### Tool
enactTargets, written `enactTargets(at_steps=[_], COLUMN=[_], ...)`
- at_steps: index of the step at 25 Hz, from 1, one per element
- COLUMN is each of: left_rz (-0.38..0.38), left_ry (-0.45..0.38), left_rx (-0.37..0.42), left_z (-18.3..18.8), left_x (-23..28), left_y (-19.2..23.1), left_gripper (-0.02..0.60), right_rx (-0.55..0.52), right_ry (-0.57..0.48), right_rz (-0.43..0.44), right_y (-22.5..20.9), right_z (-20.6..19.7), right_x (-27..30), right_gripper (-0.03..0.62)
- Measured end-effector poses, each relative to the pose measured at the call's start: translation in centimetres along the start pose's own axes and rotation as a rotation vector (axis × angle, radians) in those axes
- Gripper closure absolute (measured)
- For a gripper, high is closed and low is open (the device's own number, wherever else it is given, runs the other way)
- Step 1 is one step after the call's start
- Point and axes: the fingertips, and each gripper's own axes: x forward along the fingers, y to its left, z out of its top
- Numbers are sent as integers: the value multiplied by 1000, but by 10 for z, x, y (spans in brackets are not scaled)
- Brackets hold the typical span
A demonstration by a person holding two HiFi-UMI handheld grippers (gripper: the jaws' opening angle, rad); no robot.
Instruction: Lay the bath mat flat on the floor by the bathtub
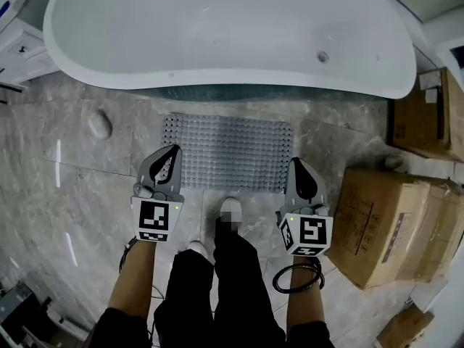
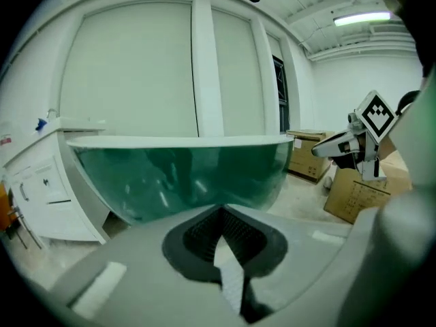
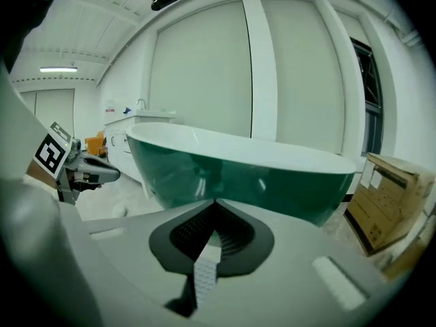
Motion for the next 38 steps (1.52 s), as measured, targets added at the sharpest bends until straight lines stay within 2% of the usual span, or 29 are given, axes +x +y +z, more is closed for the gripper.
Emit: enactTargets(at_steps=[8,16,25,29,34,38], left_rz=[40,65,100,79,39,30], left_ry=[-57,-109,-197,-237,-301,-332], left_rx=[-3,-25,-47,-60,-5,-12], left_z=[121,205,277,307,334,339], left_x=[-76,-159,-255,-298,-337,-368], left_y=[10,9,7,-8,-29,-38], left_gripper=[581,581,581,581,581,581], right_rx=[15,18,46,25,21,21], right_ry=[-72,-166,-241,-262,-303,-340], right_rz=[-16,5,-26,-67,-82,-88], right_y=[4,25,33,40,56,68], right_z=[112,205,266,285,301,308], right_x=[-72,-146,-239,-285,-331,-363], right_gripper=[579,582,583,583,583,582])
